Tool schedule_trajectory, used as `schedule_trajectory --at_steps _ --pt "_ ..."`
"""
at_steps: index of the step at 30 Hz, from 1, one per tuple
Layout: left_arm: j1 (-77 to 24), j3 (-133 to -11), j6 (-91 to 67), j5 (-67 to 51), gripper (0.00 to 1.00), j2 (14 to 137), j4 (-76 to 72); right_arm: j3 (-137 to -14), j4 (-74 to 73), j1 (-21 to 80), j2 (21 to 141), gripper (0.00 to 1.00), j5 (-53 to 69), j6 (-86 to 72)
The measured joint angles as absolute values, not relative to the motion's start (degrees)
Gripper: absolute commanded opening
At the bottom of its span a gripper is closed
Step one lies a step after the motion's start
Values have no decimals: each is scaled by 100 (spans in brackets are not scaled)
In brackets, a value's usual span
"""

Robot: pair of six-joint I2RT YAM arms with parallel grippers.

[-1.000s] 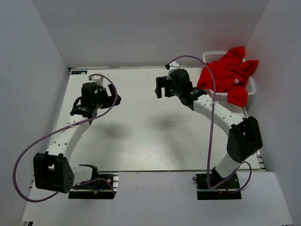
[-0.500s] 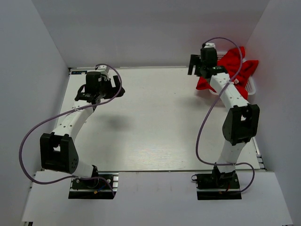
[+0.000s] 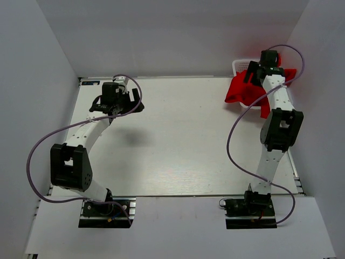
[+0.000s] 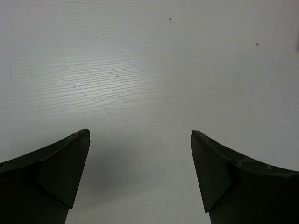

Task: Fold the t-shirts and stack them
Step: Grab crumpled tshirt from bin with the right arm

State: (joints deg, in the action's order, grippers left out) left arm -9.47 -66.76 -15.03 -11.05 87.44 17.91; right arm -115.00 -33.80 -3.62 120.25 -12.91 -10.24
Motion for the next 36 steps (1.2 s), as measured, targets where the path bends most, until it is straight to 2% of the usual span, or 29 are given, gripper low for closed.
schedule_trajectory --at_steps 5,9,10,12,16,17,22,23,26,36 --pt "-947 -6676 -1505 -1173 100 8799 1804 -11622 -3424 -517 12363 89 -849 -1000" --pt "-947 -6683 -1507 -1253 100 8820 1802 -11644 -3420 -569 12551 75 -589 -998" --pt "-947 -6683 -1509 -1262 100 8829 1802 -11644 -3415 -578 12578 64 -530 -998" --pt "-947 -6683 -1525 -1273 100 8853 1802 -11638 -3389 -596 12610 55 -388 -1015" --pt "-947 -6683 -1544 -1280 100 8875 1804 -11636 -3188 -644 12610 54 -156 -1063" --pt "-947 -6683 -1549 -1280 100 8875 1800 -11636 -3140 -663 12613 51 -99 -1068" --pt "-947 -6683 -1551 -1269 100 8875 1802 -11636 -3020 -722 12613 28 113 -1142" --pt "-947 -6683 -1551 -1267 100 8875 1804 -11636 -3006 -738 12613 15 152 -1146" --pt "-947 -6681 -1555 -1262 100 8873 1802 -11636 -2980 -751 12613 0 228 -1160" --pt "-947 -6667 -1599 -1238 100 8840 1800 -11705 -3002 -770 12532 0 386 -1031"
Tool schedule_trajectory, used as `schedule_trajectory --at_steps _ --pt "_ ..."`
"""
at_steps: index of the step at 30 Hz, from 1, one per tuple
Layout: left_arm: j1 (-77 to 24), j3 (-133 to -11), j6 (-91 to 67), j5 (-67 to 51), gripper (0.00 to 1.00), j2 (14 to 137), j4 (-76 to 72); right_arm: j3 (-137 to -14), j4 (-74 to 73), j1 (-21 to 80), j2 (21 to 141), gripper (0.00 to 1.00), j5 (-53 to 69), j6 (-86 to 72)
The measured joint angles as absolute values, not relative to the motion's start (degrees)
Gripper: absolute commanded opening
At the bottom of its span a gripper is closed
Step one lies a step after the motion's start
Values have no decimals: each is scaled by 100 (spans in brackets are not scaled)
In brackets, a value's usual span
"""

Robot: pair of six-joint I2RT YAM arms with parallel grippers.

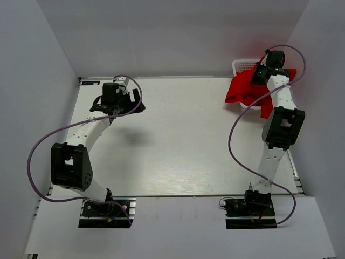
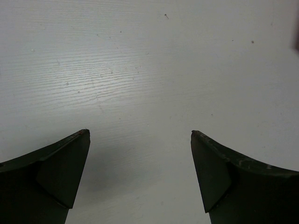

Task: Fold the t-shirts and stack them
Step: Grab crumpled tshirt from bin with the right arm, then move the tshirt to the center of the board

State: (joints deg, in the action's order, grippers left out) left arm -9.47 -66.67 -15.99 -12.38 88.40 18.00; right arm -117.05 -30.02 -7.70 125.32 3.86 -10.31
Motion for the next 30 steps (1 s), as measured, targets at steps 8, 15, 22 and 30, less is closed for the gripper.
schedule_trajectory --at_steps 8,15,22,30 --pt "-947 -6545 -1695 -1205 100 8473 1730 -12140 -2895 -773 11249 0 548 -768" --pt "-947 -6364 -1774 -1199 100 8090 1678 -12595 -2171 -770 9990 0 1581 -969" --pt "-947 -6219 -1809 -1133 100 7507 1645 -12857 -930 -738 9887 0 3087 -2018" --pt "-947 -6219 -1791 -1111 100 7004 1623 -13364 1306 -576 10337 0 4447 -4294"
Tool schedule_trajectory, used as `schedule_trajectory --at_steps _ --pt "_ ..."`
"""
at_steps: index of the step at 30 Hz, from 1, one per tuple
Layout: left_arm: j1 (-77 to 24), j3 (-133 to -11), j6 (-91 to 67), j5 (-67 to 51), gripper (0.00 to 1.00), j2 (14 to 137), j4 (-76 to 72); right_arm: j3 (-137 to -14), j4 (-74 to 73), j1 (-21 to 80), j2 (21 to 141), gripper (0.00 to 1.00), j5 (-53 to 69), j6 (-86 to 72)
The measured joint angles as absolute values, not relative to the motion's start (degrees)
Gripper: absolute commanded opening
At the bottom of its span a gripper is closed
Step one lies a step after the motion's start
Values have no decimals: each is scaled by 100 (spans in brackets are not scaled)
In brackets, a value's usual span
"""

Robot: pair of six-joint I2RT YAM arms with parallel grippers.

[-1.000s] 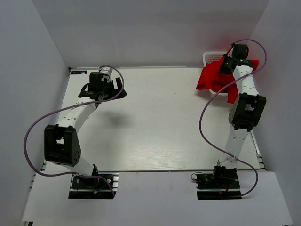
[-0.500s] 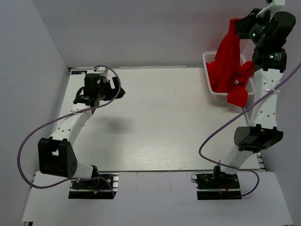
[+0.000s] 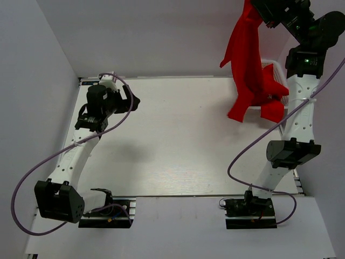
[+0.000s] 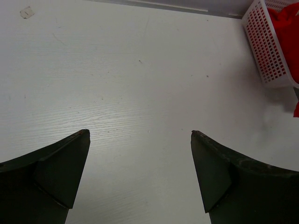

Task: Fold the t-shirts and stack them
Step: Move the tshirt to the center of the board

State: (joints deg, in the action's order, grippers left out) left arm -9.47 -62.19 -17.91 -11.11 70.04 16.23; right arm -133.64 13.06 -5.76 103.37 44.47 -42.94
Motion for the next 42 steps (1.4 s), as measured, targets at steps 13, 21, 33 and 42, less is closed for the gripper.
schedule_trajectory --at_steps 13,21,33,42 --pt "-947 -6263 -1763 -989 100 6764 1684 -13408 2932 928 10138 0 4512 -5356" --pt "-947 -6598 -1758 -344 100 6759 2231 -13732 3028 1872 10394 0 4300 -5155" --pt "-947 -6963 -2346 1035 100 6554 3647 -9832 1881 2270 9308 4 3881 -3183" --pt "-954 -6276 -2469 794 100 6578 3924 -5929 126 2239 8110 90 1393 -1826"
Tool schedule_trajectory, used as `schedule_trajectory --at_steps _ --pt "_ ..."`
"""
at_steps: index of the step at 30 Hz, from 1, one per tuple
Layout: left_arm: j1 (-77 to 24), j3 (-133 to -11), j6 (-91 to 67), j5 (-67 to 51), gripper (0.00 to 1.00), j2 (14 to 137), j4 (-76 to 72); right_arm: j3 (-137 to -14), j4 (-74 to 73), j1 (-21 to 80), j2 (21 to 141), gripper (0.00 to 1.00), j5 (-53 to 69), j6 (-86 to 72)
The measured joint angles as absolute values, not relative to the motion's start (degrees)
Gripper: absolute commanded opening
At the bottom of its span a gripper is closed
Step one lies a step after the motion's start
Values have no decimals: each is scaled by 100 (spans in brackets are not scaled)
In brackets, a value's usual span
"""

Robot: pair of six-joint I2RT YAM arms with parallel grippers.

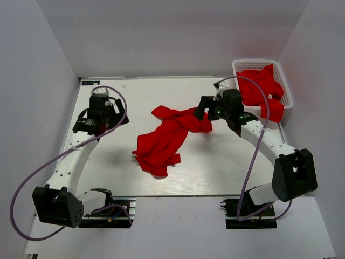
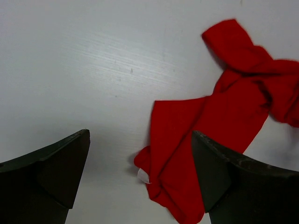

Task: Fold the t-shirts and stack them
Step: Move the tshirt to the center of the board, then flatten out the tshirt

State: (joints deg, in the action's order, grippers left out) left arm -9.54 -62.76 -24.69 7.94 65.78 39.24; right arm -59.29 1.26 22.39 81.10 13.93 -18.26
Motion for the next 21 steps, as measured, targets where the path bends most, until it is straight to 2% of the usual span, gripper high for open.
schedule_trajectory --at_steps 10,21 --pt "-980 -5671 -2307 -36 100 7883 3686 -5745 -956 2220 8027 90 -495 -1579" --pt "-1302 -5548 -1765 -604 100 8770 2888 -5765 -1509 2220 8025 90 -1199 -1474"
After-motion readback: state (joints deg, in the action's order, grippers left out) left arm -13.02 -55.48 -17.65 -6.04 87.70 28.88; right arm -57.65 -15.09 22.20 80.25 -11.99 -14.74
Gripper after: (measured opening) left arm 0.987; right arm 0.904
